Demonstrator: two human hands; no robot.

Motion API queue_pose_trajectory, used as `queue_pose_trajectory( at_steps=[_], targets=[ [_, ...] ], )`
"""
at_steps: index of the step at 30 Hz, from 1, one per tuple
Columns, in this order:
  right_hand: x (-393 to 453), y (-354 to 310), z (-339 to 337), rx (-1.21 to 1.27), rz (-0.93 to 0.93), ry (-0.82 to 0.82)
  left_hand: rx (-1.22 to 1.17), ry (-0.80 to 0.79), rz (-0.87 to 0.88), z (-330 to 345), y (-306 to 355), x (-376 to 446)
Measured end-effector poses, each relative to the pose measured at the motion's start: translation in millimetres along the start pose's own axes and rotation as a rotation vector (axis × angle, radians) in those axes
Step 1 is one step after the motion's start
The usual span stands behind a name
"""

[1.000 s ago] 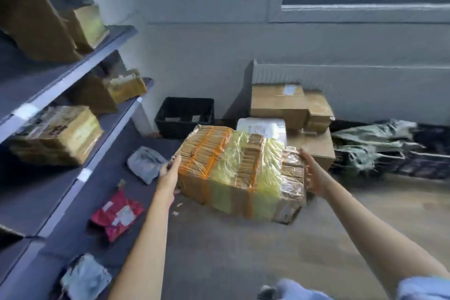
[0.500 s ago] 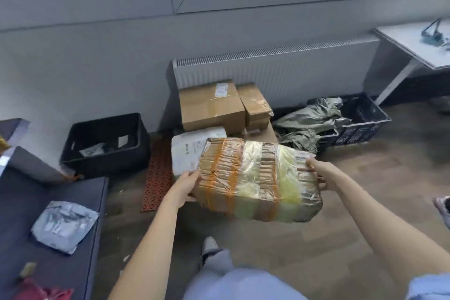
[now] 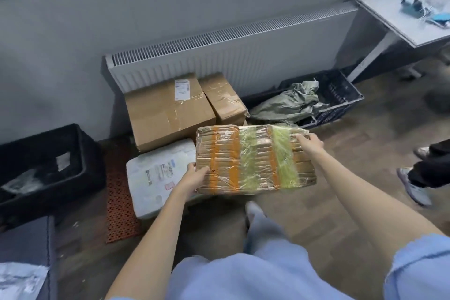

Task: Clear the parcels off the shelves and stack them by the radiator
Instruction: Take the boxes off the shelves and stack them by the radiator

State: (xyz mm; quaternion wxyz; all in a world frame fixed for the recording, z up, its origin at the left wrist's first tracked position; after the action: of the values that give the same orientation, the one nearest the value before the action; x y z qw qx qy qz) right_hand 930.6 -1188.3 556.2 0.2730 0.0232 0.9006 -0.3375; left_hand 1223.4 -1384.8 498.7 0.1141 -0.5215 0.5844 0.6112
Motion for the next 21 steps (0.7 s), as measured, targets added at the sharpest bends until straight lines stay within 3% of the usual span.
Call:
queue_pose_trajectory(
  at_steps=[14, 21],
  targets=[
    [255, -42, 110, -0.413, 0.048, -0.279, -0.424, 0.133, -0.503, 101, 11, 183],
    [310, -48, 180, -0.420, 0.090, -0.462, -0.378, 0.227, -0.554, 99, -3, 236]
  ],
)
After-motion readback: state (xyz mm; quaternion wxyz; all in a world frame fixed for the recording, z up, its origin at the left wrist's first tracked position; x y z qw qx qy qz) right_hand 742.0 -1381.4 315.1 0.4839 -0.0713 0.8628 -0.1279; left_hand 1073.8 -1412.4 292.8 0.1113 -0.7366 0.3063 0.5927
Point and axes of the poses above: each hand's wrist, its own x-axis towards the middle knuckle, its own z-axis out of the palm, y = z × x, the point moved 6 cm from there along x, towards the middle knuckle, and after that the axes turned 3 degrees about x, right-handed, at the moved point
